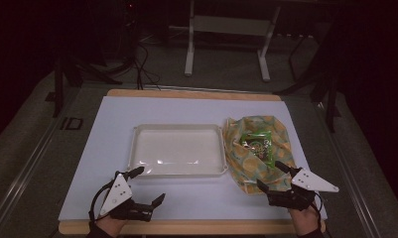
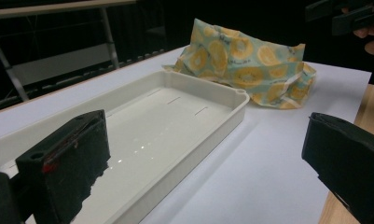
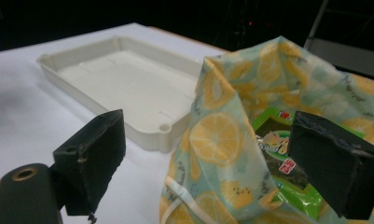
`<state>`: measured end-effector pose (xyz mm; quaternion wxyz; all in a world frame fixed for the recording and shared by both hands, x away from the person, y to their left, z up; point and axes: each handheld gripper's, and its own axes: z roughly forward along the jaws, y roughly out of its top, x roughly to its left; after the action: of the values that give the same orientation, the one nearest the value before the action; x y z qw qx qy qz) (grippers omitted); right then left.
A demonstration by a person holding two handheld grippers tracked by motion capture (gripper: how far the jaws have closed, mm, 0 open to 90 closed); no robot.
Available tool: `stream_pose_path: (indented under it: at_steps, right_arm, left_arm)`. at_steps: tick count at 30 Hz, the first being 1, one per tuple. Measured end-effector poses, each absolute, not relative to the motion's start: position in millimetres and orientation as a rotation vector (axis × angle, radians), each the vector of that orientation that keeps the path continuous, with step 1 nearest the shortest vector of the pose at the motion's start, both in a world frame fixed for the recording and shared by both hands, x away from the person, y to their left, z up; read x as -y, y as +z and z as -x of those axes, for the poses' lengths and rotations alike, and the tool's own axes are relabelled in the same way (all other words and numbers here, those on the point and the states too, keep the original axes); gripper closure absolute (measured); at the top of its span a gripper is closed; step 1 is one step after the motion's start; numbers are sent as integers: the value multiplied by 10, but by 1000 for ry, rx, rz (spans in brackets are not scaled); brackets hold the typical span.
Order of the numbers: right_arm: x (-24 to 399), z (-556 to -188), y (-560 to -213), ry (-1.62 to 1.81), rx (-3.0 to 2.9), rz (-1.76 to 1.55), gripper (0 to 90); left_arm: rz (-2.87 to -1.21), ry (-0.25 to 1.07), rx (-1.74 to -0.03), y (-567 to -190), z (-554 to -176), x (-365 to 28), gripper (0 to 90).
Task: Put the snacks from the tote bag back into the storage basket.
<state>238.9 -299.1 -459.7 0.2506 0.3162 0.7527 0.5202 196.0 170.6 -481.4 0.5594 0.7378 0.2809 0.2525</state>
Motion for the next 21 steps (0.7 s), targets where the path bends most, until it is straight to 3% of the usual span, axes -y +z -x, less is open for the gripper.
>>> stream_pose_path:
  at_steps: [21]
  right_arm:
    - [3093,-2326,-4523,1376,-1890,-888,132]
  left_arm:
    - [-1732,608,-639,-4821,-1915,-1715,15]
